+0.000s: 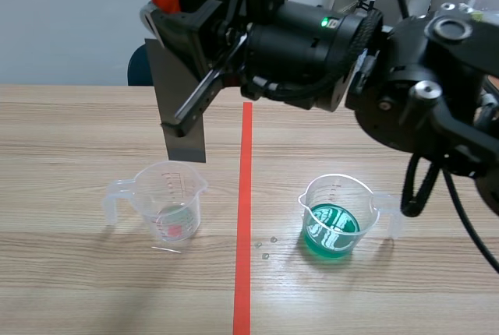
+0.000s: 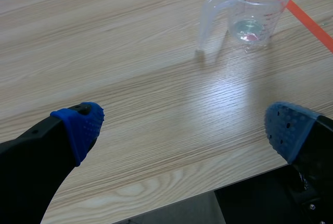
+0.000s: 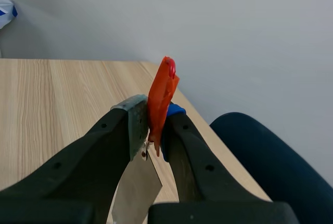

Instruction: Do the redox reaction experiment

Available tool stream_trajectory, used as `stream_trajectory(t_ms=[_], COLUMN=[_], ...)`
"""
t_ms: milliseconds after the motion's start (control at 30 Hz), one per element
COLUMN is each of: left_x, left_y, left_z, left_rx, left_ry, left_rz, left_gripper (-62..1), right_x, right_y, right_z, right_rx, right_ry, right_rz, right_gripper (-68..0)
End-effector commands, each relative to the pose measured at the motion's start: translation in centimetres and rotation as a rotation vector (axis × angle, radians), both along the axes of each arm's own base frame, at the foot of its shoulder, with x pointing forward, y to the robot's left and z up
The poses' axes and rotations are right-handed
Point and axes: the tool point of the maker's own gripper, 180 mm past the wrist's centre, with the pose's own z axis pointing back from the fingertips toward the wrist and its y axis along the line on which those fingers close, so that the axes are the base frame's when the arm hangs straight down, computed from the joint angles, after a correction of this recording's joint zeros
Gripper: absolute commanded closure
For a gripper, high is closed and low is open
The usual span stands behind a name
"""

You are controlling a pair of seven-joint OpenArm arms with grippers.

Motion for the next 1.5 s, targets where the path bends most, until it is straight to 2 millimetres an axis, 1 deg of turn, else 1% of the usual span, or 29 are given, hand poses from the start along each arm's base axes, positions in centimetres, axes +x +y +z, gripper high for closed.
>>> stream_trajectory(t_ms=[0,267,433,567,767,1033,1467], left_x=[0.3,0.3,0.3,0.3,0.3,0.3,0.3], left_y=[-0.5,-0.5,-0.5,-0.5,-0.5,-0.5,-0.5], left_z=[0.7,0.7,0.7,0.7,0.7,0.7,0.7], left_rx=[-0.024,-0.024,-0.024,-0.024,-0.024,-0.024,-0.024], left_ry=[-0.029,-0.029,-0.029,-0.029,-0.029,-0.029,-0.029], left_rz=[-0.001,-0.001,-0.001,-0.001,-0.001,-0.001,-0.002], left_gripper=[-62.3,-62.3,-62.3,-62.3,-62.3,-62.3,-62.3], right_x=[0.0,-0.8,-0.7,-0.4,-0.7,-1.1,-1.4], right_y=[-1.0,-5.2,-8.1,-10.4,-13.2,-15.1,-17.2], right_z=[1.1,1.4,1.2,0.7,0.6,-0.5,-1.1], right_rx=[0.02,0.011,0.005,-0.015,-0.008,-0.042,-0.052], right_ry=[-0.032,-0.042,-0.026,-0.009,0.006,0.038,0.047], right_rz=[-0.013,-0.057,-0.106,-0.153,-0.191,-0.228,-0.289], right_gripper=[-2.0,-2.0,-2.0,-2.0,-2.0,-2.0,-1.9])
